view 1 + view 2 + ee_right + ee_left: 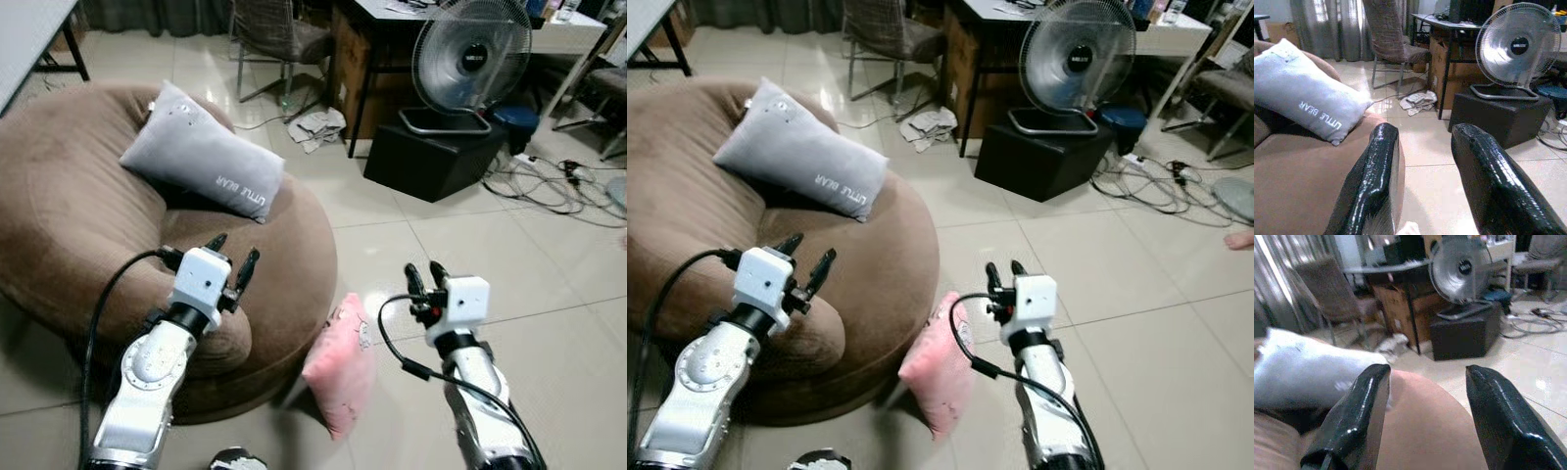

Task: Move the pillow to the sofa from floor

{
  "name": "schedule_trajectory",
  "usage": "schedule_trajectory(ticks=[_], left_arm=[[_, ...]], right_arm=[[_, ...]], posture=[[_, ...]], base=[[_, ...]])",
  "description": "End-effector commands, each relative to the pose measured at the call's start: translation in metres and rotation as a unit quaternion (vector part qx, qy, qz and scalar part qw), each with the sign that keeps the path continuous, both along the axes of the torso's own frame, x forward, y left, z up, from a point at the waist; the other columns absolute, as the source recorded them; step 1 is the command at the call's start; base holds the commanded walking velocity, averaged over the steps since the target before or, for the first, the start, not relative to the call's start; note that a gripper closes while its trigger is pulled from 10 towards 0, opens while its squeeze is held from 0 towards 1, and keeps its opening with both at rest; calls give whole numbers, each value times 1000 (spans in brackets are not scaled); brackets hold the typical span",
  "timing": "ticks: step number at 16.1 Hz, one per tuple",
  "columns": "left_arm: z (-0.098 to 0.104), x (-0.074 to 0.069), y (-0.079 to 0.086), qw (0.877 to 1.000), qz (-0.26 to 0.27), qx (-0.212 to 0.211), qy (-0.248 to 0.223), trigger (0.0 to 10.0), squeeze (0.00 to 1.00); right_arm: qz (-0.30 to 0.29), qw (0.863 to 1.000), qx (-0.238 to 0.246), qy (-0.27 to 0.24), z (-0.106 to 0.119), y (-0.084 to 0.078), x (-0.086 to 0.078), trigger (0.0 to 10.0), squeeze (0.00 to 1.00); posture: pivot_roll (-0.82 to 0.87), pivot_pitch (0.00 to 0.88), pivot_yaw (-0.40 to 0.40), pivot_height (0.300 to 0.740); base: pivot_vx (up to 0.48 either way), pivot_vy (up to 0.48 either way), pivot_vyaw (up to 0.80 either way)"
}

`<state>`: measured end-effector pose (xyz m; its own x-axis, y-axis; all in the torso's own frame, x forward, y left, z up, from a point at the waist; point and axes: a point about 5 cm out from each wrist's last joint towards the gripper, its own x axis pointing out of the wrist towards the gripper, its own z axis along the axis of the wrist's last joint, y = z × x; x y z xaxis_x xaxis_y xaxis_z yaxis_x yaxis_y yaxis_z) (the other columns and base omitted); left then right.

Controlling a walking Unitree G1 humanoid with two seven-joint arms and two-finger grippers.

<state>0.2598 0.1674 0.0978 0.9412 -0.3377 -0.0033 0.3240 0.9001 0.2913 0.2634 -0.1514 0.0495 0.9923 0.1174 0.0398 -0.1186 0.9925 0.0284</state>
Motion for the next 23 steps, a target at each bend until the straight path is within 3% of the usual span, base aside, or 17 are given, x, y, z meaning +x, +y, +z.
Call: schedule_trajectory(ticks=[1,2,6,8,9,13,23], left_arm=[[-13,4,-4,1000,0,-17,21,10000,0],[-29,7,-3,999,12,-19,47,10000,0],[-39,7,0,997,29,-23,67,10000,0],[-44,4,-13,997,3,-32,71,10000,0],[-43,4,-19,997,-8,-37,63,10000,0],[-39,10,-26,998,-17,-42,45,10000,0],[-41,10,-29,998,-18,-50,33,10000,0]], right_arm=[[-27,999,15,15,-8,-8,-1,10000,0],[-33,999,17,24,-12,-11,-2,10000,0],[-30,999,12,23,-13,-13,-7,10000,0],[-24,998,3,50,-24,-15,-29,10000,0],[-31,998,-1,53,-27,-16,-32,10000,0],[-47,998,1,44,-24,-21,-33,10000,0],[-8,1000,-12,27,-15,-14,-24,10000,0]], posture=[[168,43,-136,740],[147,37,-142,740],[122,31,-136,740],[86,27,-140,740],[72,24,-137,740],[68,23,-135,740],[57,18,-142,740]], base=[[0,0,0],[0,0,0],[0,0,0],[0,0,-606],[0,0,-800],[0,0,-800],[77,0,0]])
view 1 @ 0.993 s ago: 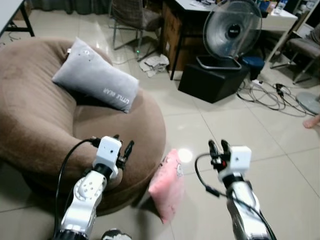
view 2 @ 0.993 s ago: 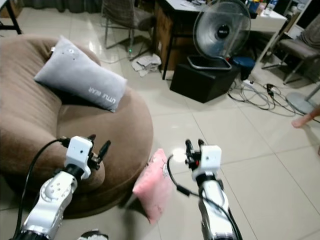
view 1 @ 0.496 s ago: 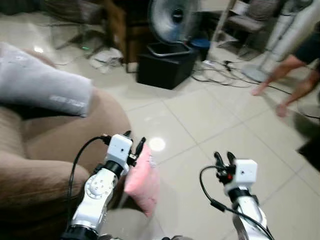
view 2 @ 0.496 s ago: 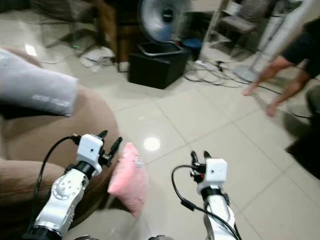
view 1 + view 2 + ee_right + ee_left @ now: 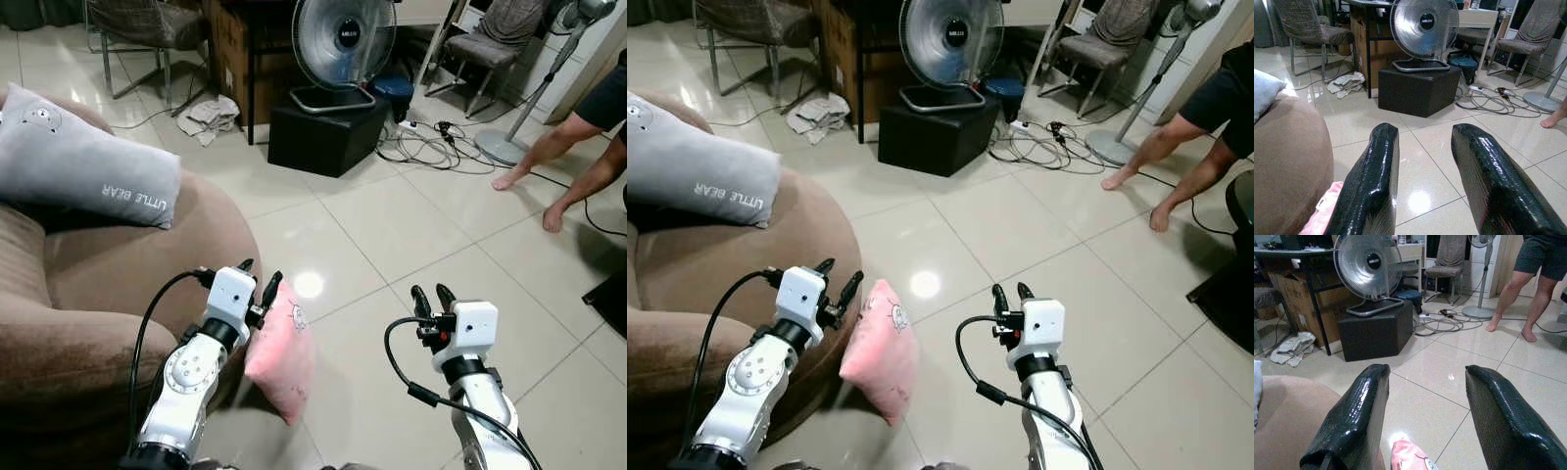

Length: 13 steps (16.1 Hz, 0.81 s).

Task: Move the pillow to the sofa from floor

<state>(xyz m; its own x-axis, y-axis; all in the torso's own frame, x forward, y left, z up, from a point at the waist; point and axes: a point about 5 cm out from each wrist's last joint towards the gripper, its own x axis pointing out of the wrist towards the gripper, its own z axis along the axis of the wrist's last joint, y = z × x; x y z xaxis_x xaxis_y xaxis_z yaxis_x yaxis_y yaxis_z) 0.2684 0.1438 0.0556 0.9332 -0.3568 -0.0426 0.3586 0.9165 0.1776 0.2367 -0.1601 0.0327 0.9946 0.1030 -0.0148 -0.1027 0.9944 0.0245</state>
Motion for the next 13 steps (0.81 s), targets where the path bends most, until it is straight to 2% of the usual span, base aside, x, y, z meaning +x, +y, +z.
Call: schedule_trajectory(ticks=[1,5,7,13], left_arm=[[2,2,-6,1000,-11,-2,-7,10000,0],[3,5,-9,1000,-16,-2,-8,10000,0],[3,5,-10,1000,-18,-3,-9,10000,0],[1,5,-12,1000,-24,-5,-9,10000,0]], right_arm=[[-1,1000,-7,1,2,-5,2,10000,0],[-6,1000,3,5,-1,-4,-1,10000,0],[-6,1000,4,6,-1,-4,-2,10000,0],[-3,1000,-4,5,-1,-5,-3,10000,0]], posture=[[56,18,-140,740],[52,12,-134,740],[48,8,-131,740],[47,0,-132,740]], base=[[289,0,0],[306,0,0],[304,0,-450],[304,0,0]])
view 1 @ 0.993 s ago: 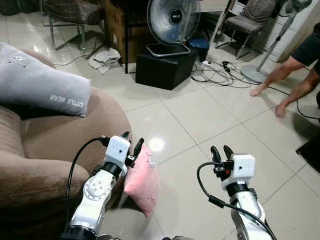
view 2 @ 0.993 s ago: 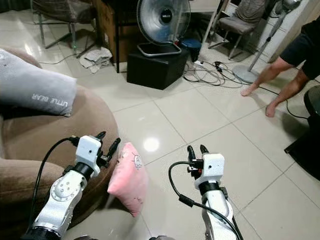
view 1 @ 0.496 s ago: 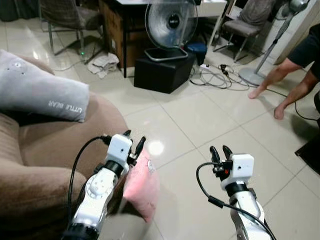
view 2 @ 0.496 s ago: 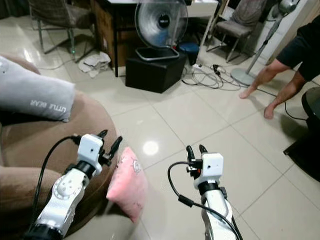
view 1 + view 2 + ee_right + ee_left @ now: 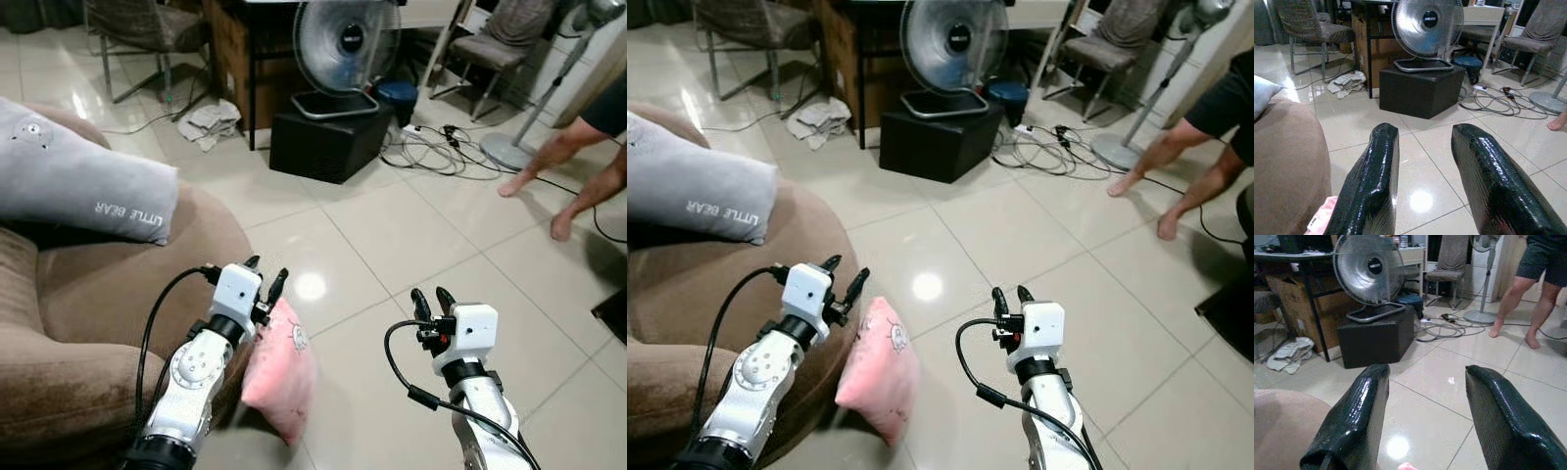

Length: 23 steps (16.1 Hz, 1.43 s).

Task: Move the pillow to the sofa from floor

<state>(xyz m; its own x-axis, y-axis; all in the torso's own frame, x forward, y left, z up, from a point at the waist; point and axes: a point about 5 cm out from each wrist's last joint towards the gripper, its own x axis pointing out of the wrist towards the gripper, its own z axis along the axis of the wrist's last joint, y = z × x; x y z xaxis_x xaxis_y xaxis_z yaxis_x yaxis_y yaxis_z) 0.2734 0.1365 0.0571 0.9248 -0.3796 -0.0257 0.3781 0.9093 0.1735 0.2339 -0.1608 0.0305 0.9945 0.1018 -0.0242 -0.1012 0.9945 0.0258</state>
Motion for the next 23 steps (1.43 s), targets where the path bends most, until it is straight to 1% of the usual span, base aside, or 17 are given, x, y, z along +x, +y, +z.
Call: schedule_trajectory(ticks=[1,4,9,11,13,19,21,23], left_arm=[[-1,0,-5,1000,-14,0,-1,10000,0],[-1,0,-6,1000,-19,-1,-1,10000,0],[-1,-1,-8,1000,-29,-2,-1,10000,0],[-2,0,-7,1000,-22,-5,0,10000,0],[-3,0,-5,1000,-12,2,5,10000,0],[-4,1,-5,1000,-15,3,5,10000,0],[-3,1,-5,1000,-14,4,5,10000,0],[-3,2,-5,1000,-16,7,3,10000,0]], right_arm=[[-3,1000,1,4,1,-4,0,10000,0],[-4,1000,2,4,0,-4,0,10000,0],[-9,1000,-2,4,0,-5,-3,10000,0],[-9,1000,-2,6,0,-5,-4,10000,0],[-5,1000,-6,8,0,-4,-4,10000,0],[0,1000,-6,4,2,-5,-3,10000,0],[1,1000,-7,5,2,-6,-3,10000,0],[0,1000,-6,6,2,-6,-5,10000,0]], posture=[[47,0,-132,740],[42,0,-126,740],[38,6,-119,740],[36,11,-117,740],[35,15,-119,740],[29,21,-124,681],[27,24,-124,666],[27,28,-122,641]], base=[[304,0,0],[305,0,-723],[325,0,0],[0,0,0],[0,0,0],[0,0,0],[0,0,0],[0,0,0]])
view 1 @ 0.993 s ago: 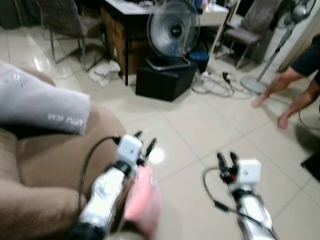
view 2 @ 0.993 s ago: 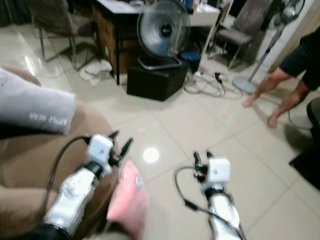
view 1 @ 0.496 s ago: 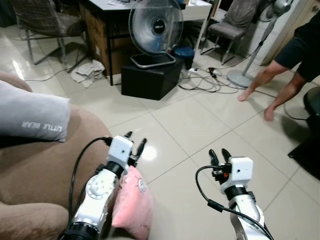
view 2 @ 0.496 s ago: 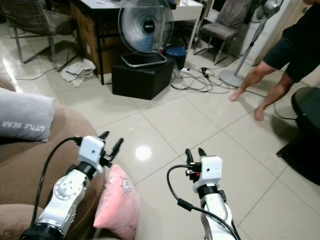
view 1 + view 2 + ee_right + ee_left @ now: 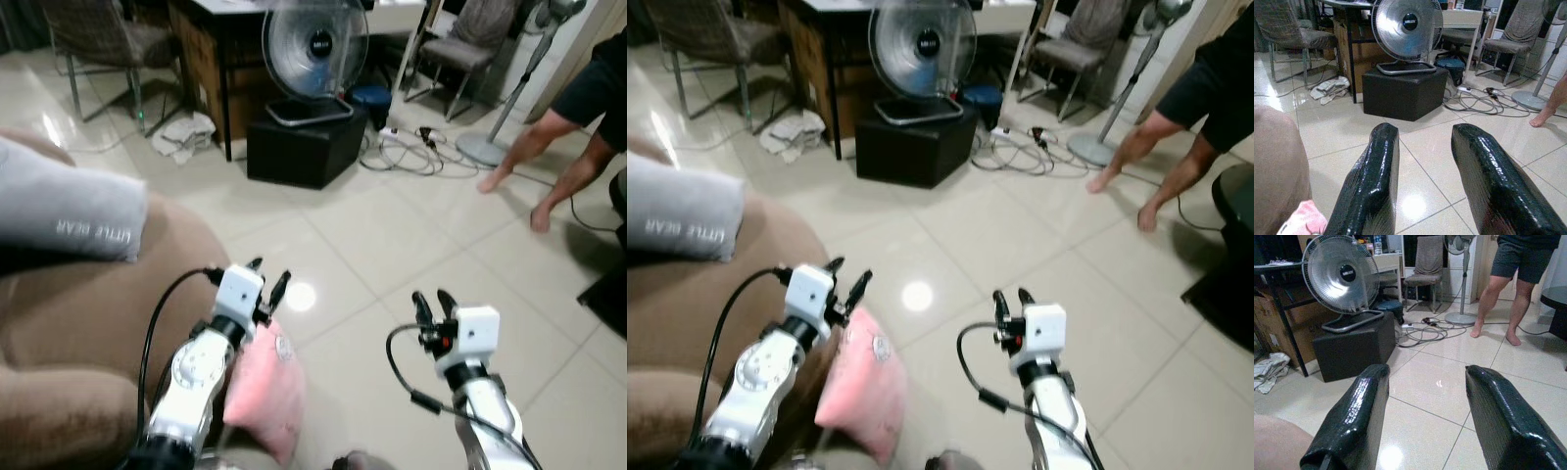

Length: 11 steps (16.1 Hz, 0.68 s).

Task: Move the pillow to the sofa from floor

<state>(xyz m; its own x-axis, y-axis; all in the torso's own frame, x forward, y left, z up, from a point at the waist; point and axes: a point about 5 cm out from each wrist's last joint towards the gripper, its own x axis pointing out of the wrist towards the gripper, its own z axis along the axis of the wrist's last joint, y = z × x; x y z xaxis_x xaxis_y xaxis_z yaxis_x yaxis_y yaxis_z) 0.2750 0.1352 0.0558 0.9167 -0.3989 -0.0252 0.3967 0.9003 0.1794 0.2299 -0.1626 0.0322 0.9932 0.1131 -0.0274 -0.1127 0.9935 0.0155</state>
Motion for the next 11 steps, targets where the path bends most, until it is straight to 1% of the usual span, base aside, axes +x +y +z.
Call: schedule_trajectory(ticks=[1,4,6,7,11], left_arm=[[-2,0,-4,1000,-5,6,4,10000,0],[-2,0,-3,1000,-7,7,3,10000,0],[0,0,-5,1000,-15,13,-4,10000,0],[0,0,-6,1000,-16,16,-7,10000,0],[0,0,-7,1000,-15,19,-5,10000,0]], right_arm=[[-5,1000,-1,5,-1,-3,-2,10000,0],[-6,1000,-1,3,-1,-2,-3,10000,0],[-7,1000,-9,8,-1,-3,-3,10000,0],[-7,1000,-8,6,-1,-3,-3,10000,0],[-4,1000,-7,6,-1,-1,-2,10000,0]], posture=[[27,28,-122,631],[25,28,-118,606],[24,26,-115,606],[24,22,-113,606],[29,17,-112,606]], base=[[0,0,0],[0,0,0],[0,0,0],[0,-296,0],[0,-480,0]])
